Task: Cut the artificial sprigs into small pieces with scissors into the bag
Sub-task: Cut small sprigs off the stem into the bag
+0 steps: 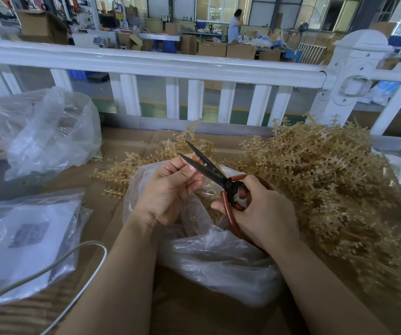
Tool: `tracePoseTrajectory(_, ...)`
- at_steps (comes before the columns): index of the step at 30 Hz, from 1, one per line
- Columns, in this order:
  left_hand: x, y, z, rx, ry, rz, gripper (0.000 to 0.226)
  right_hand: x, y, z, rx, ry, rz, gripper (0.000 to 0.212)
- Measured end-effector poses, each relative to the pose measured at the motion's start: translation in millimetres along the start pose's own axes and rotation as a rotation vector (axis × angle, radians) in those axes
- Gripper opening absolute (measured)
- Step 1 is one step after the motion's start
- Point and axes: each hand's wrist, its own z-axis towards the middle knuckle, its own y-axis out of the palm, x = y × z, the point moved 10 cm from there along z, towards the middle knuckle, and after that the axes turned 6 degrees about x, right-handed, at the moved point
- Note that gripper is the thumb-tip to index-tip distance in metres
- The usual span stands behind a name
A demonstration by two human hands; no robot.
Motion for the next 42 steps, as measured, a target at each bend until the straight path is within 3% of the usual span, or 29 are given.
tracePoseTrajectory(7,-1.1,-1.6,1.0,0.009,-0.008,-0.009,0.014,-2.7,-6.6,-0.3,0.040,-0.022,-0.009,0.058)
tracePoseTrajectory(15,3.0,-4.2,1.3,0.009,0.073,0.078,0.008,0.0,-6.3,1.1,0.066,-0.008,-0.051,0.071)
tracePoseTrajectory(42,4.9,-3.2,3.6,-0.035,0.127,0.151,0.013,1.9,-4.6,1.3,0.073,-0.018,0.004,0.077)
